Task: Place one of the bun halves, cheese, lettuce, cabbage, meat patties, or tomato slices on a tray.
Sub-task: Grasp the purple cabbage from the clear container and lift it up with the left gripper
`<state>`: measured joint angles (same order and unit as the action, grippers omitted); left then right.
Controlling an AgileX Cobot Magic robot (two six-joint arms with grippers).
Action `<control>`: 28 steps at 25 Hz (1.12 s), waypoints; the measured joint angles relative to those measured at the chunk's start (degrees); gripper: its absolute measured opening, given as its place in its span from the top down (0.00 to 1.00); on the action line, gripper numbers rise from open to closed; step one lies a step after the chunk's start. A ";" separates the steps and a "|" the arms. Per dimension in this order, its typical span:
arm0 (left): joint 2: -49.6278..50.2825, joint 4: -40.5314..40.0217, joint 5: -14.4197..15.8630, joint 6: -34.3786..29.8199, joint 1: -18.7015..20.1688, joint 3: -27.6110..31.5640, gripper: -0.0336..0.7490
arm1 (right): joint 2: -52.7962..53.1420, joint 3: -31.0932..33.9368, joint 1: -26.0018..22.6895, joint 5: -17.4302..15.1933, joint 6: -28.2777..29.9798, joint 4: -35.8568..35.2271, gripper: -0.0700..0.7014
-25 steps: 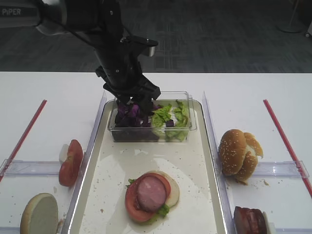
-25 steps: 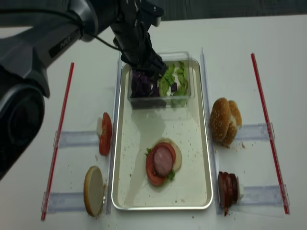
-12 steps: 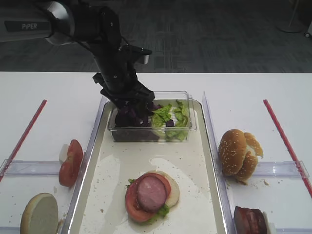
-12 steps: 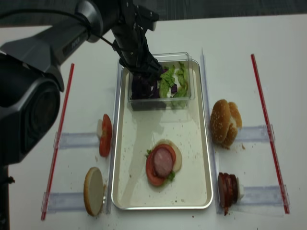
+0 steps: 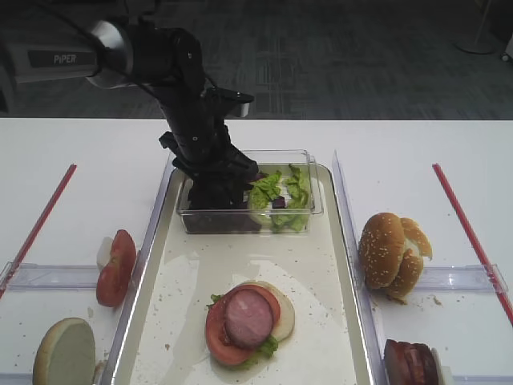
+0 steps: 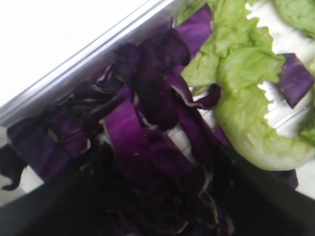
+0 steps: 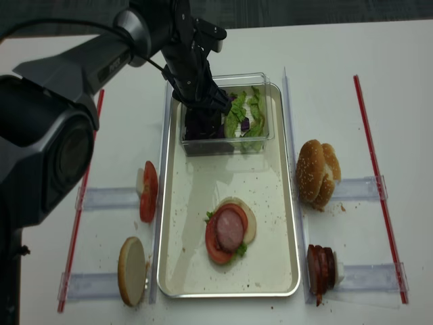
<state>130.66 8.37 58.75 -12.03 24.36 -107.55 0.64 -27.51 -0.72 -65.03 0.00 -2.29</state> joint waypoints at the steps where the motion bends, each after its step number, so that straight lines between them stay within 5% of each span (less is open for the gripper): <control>1: 0.12 0.00 -0.14 -0.04 0.00 0.00 0.41 | 0.00 0.00 0.00 0.00 0.00 0.00 0.33; 17: 1.09 -0.33 -1.69 -0.14 0.10 -0.10 0.56 | 0.00 0.00 0.00 0.00 0.00 0.00 0.33; 28: 1.19 -0.63 -1.69 -0.14 -0.09 -0.10 0.87 | 0.10 0.00 0.00 0.00 0.00 0.00 0.33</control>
<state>131.85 7.75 57.06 -12.16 24.27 -107.65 0.74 -27.51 -0.72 -65.03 0.00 -2.29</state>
